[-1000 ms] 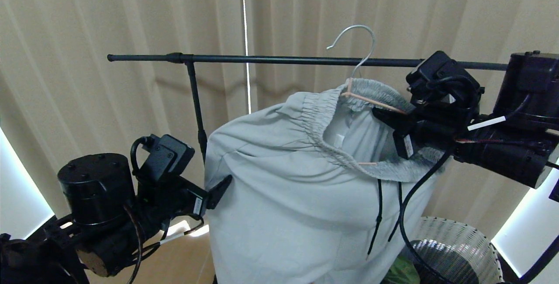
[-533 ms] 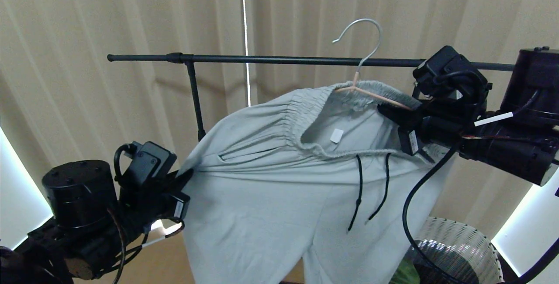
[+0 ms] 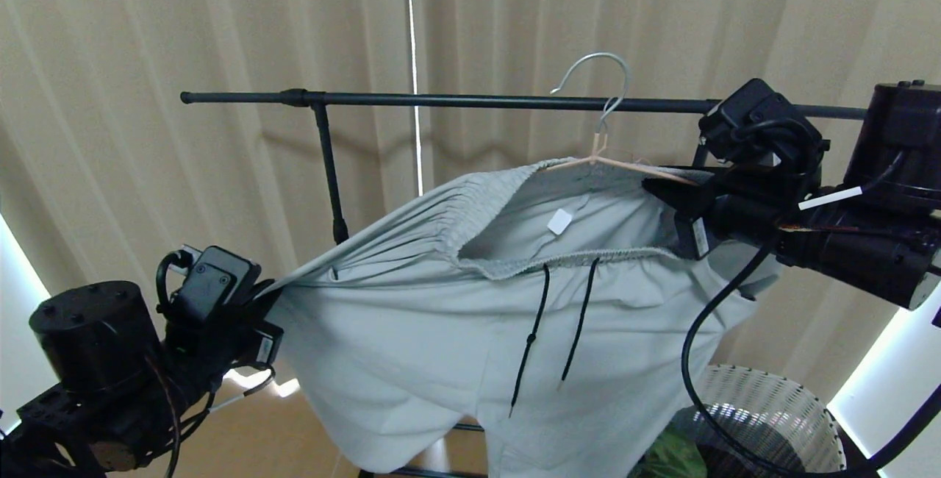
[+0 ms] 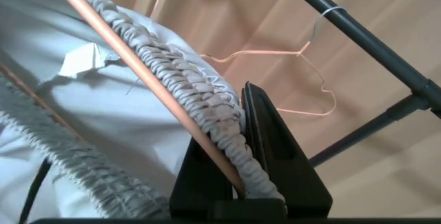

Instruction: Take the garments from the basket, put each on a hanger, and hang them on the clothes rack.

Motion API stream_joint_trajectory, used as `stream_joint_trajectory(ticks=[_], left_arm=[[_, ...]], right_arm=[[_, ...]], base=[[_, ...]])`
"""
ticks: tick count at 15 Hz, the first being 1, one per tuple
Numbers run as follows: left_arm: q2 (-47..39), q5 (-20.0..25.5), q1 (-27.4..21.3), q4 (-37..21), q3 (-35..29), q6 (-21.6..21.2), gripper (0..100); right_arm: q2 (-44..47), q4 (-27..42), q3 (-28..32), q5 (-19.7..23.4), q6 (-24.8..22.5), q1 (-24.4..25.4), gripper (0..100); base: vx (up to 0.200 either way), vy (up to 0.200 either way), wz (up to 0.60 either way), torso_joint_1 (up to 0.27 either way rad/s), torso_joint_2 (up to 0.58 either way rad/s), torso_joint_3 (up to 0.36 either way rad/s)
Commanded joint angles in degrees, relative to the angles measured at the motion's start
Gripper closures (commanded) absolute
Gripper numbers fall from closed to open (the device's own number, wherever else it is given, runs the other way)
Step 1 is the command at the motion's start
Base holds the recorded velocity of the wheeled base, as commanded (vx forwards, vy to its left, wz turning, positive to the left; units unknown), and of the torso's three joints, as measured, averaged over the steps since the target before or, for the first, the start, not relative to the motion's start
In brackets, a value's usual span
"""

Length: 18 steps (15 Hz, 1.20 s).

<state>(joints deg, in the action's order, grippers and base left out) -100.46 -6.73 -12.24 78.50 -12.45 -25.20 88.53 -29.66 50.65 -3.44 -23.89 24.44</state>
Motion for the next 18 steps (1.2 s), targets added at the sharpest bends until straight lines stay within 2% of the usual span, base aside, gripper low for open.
stream_joint_trajectory(ticks=[1,2,3,5,6,7,9,11,14,18], left_arm=[[-0.9,0.0,-2.3,0.4,0.3,0.3,100],[-0.6,0.0,-4.2,0.4,1.3,1.3,100],[0.4,0.0,-6.1,0.4,1.8,2.4,0],[3.5,0.0,-9.4,0.4,2.2,5.6,0],[6.5,0.0,-11.7,0.2,2.3,8.5,0],[8.4,0.0,-12.7,0.1,2.5,9.7,0],[14.8,0.0,-14.0,-0.1,4.0,10.5,0],[17.3,0.0,-14.0,-0.2,4.2,10.5,0],[21.8,-0.3,-12.8,-1.8,4.0,10.6,0],[24.9,-0.3,-6.5,-1.8,3.7,11.5,0]], right_arm=[[0.3,0.0,0.1,-0.1,0.0,0.1,100],[0.4,0.0,0.1,0.0,0.0,0.2,100],[0.4,0.0,0.1,0.0,0.0,0.2,100],[0.2,0.5,0.1,-0.1,0.0,0.2,100],[0.2,0.9,0.1,-0.3,-0.1,0.1,100],[0.2,1.4,0.0,-1.0,-0.1,0.1,100],[-0.1,7.0,0.2,-4.3,-0.1,0.1,100],[-0.2,9.1,0.6,-5.0,0.0,0.1,100],[0.3,11.8,1.2,-9.2,0.0,-0.1,100],[-0.2,15.8,2.0,-11.0,0.1,-1.6,100]], base=[[0.000,0.000,0.00,0.000,0.00,0.000],[0.000,0.000,0.00,0.000,0.00,0.000],[0.000,0.000,0.00,0.000,0.00,0.000],[0.000,0.000,0.00,0.000,0.00,0.000],[0.000,0.000,0.00,0.000,0.00,0.000],[0.000,0.000,0.00,0.000,0.00,0.000],[0.000,0.000,0.00,0.000,0.00,0.000],[0.000,0.000,0.00,0.000,0.00,0.000],[0.000,0.000,0.00,0.000,0.00,0.000],[0.000,0.000,0.00,0.000,0.00,0.000]])
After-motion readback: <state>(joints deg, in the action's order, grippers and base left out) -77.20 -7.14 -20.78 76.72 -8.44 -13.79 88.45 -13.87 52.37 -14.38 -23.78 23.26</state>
